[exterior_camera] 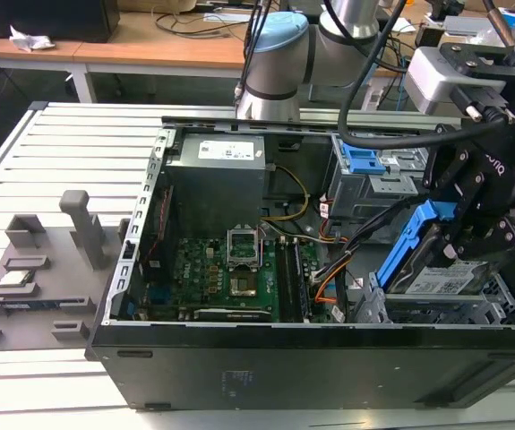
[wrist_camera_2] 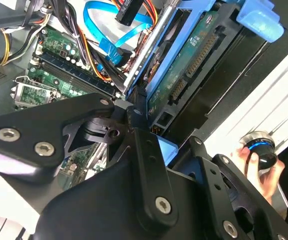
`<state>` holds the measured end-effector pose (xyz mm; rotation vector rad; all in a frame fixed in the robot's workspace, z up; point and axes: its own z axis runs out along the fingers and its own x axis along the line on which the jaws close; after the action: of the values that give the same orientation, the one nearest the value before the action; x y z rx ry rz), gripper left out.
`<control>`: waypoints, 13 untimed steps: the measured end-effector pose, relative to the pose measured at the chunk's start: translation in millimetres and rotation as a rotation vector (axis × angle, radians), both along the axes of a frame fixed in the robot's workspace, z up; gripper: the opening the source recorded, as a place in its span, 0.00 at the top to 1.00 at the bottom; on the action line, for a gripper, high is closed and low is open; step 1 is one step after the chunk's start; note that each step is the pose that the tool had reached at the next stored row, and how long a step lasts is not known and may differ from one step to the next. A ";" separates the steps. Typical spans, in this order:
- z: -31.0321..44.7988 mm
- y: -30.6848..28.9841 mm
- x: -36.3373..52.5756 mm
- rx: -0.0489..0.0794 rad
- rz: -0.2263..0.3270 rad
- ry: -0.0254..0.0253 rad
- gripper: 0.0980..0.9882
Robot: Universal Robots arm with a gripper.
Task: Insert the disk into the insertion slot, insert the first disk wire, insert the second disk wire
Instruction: 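Insert the disk into the insertion slot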
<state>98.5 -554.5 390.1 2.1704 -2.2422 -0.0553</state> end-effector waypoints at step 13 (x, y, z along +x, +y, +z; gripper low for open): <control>-0.2 0.0 0.0 0.000 0.000 0.0001 0.64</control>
<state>98.5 -554.5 389.9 2.1702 -2.2421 -0.0553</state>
